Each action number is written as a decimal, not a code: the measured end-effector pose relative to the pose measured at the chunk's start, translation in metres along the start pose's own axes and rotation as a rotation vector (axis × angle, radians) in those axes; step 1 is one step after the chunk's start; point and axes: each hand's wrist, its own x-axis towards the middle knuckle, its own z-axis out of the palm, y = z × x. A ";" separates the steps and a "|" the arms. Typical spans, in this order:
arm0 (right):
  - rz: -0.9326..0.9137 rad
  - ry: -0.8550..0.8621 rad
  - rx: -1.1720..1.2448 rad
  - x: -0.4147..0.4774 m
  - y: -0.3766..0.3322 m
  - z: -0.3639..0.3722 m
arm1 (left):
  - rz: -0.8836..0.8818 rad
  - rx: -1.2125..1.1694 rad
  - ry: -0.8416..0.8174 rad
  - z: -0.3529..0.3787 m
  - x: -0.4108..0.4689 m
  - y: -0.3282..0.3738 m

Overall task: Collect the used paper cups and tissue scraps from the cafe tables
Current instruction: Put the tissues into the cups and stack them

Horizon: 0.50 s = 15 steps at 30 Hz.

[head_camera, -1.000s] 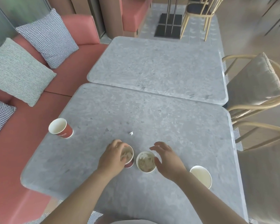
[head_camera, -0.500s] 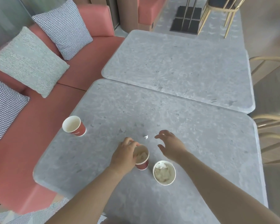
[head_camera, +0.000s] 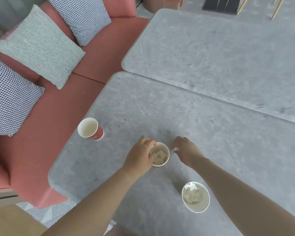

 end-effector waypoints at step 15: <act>-0.001 0.448 0.366 -0.111 -0.022 -0.043 | 0.089 -0.003 -0.032 0.012 -0.017 0.025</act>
